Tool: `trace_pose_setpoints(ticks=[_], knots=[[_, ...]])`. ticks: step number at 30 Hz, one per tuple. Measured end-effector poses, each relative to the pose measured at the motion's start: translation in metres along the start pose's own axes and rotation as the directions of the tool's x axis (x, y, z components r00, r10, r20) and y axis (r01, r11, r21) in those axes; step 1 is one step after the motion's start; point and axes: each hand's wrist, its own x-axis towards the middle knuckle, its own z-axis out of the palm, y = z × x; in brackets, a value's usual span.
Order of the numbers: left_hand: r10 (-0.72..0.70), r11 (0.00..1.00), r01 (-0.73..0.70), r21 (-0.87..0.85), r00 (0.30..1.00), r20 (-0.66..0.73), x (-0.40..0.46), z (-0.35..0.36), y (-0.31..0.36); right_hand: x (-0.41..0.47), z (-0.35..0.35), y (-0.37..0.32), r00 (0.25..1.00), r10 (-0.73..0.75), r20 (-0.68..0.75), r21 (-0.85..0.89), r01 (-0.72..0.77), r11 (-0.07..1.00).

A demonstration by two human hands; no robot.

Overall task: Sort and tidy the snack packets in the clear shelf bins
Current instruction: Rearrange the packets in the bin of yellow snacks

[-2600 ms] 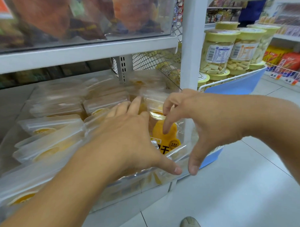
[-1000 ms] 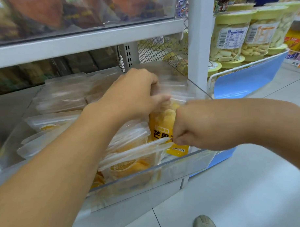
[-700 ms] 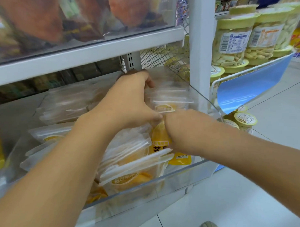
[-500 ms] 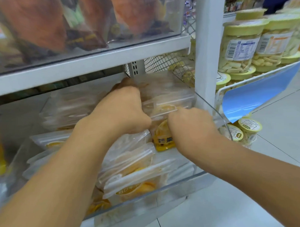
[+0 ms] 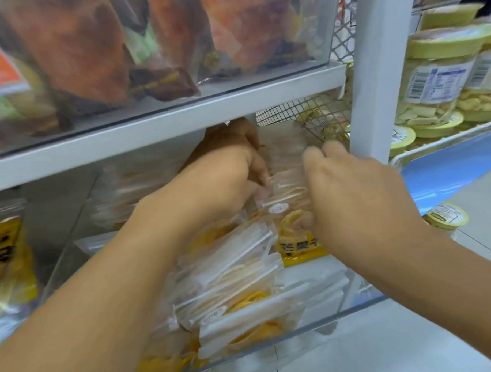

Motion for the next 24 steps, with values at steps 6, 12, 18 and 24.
trace_pose_setpoints(ticks=[6,12,18,24], knots=[[0.103,0.985,-0.114,-0.127,0.991,-0.09,0.004,0.011,0.016,-0.003,0.015,0.005,0.994,-0.1,-0.05,-0.018,0.099,0.995],[0.12,0.973,-0.107,-0.203,0.991,0.054,-0.016,-0.003,0.006,0.001,0.023,0.011,0.988,-0.152,-0.011,-0.021,0.152,0.988],[0.035,0.985,-0.051,0.167,0.994,0.101,-0.029,-0.017,0.003,0.002,0.022,0.017,0.98,-0.19,-0.056,-0.192,0.176,0.966],[0.291,0.955,-0.294,-0.025,0.952,-0.095,-0.02,0.009,0.014,0.0,0.021,0.022,0.978,-0.192,-0.084,-0.121,0.181,0.976]])
